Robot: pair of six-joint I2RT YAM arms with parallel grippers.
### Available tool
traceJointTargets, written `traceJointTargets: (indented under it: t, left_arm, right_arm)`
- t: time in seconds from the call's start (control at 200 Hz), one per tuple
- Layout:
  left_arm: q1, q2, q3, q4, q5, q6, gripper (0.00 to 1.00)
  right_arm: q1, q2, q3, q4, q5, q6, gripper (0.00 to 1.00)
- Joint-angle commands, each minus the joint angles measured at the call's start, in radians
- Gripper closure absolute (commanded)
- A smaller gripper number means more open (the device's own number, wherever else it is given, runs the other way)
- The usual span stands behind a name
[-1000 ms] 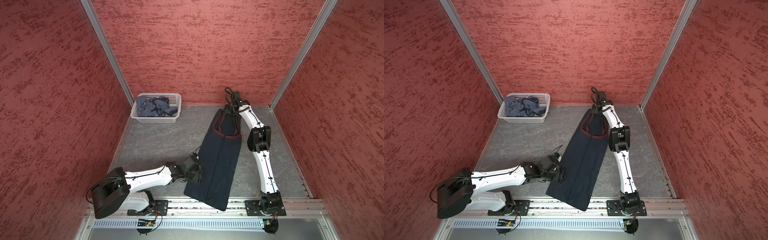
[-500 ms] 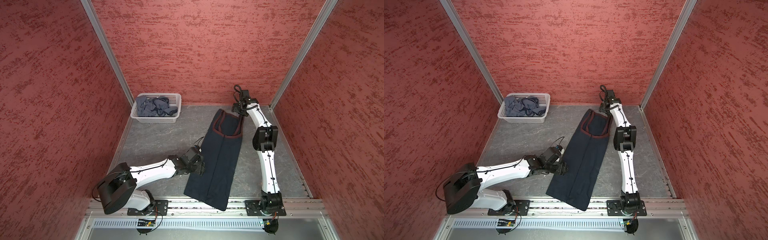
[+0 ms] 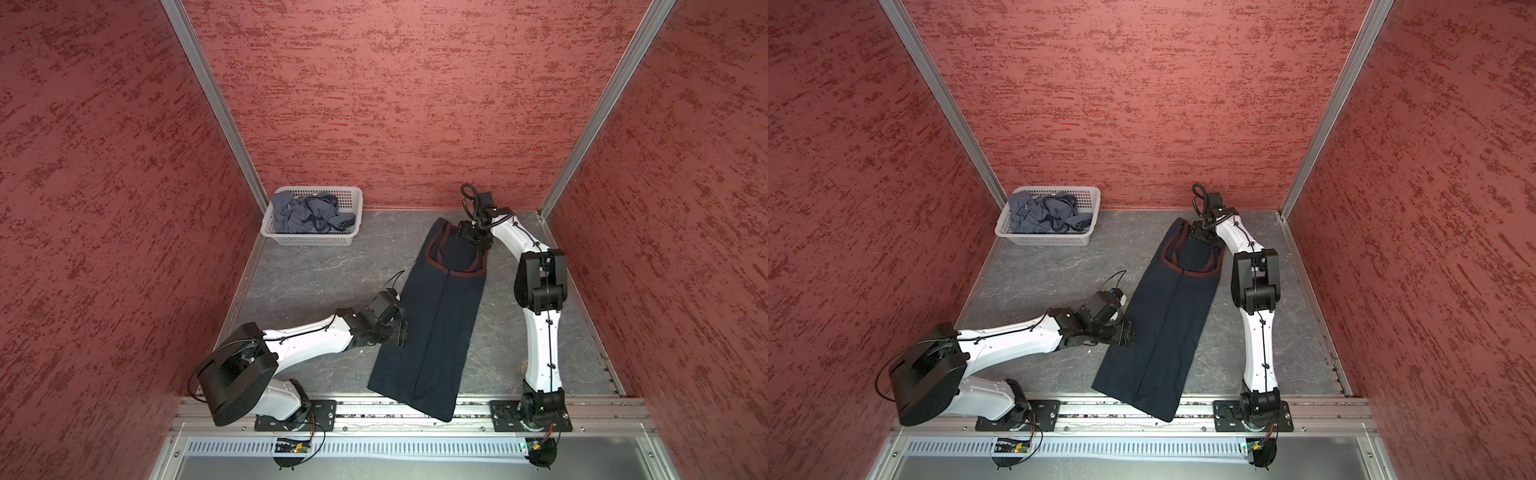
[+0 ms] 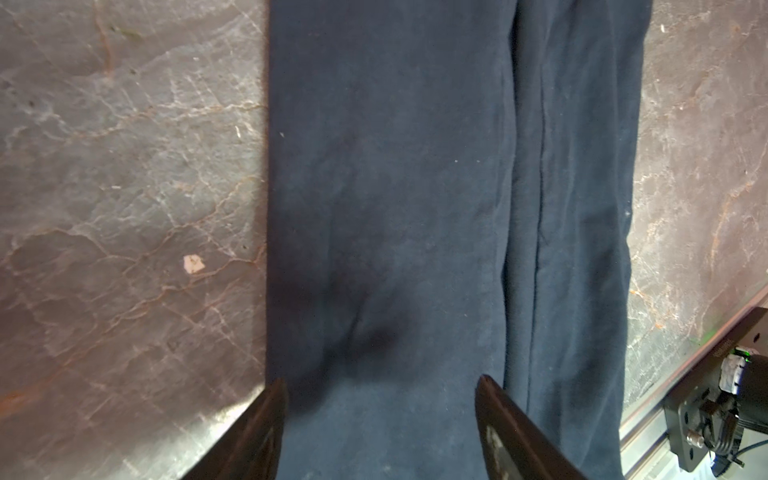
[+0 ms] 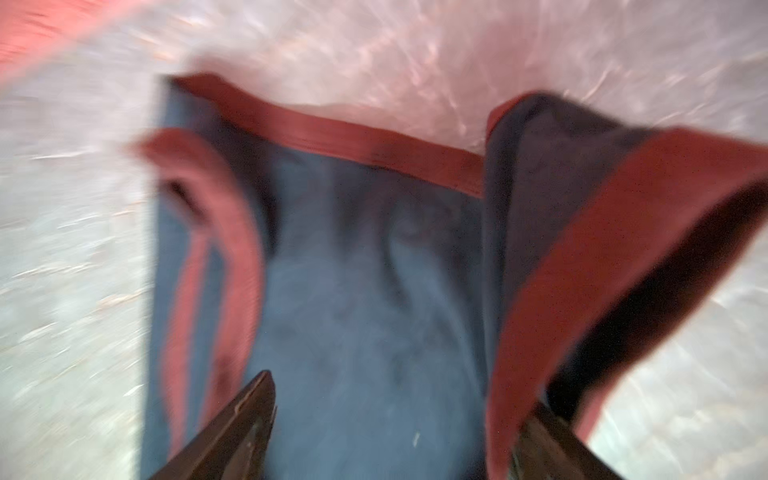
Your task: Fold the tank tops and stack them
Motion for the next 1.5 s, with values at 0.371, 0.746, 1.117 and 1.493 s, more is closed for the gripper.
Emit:
traceJointTargets:
  t: [0.371, 0.746, 1.117, 1.493]
  left_arm:
    - [0.039, 0.118, 0.095, 0.054, 0.058, 0.048, 0.28]
    - [0.045, 0.111, 0.072, 0.068, 0.054, 0.041, 0.28]
    - [0.046, 0.117, 0.057, 0.080, 0.060, 0.034, 0.28]
    - [0.049, 0.127, 0.061, 0.086, 0.060, 0.031, 0.28]
  right_arm:
    - [-0.019, -0.388, -0.530, 0.220, 0.069, -0.009, 0.18]
    - [-0.214, -0.235, -0.431, 0.332, -0.062, 0.084, 0.32]
    - [-0.304, -0.052, -0.287, 0.434, -0.251, 0.161, 0.40]
    - [-0.303, 0.059, -0.189, 0.346, -0.173, 0.178, 0.62]
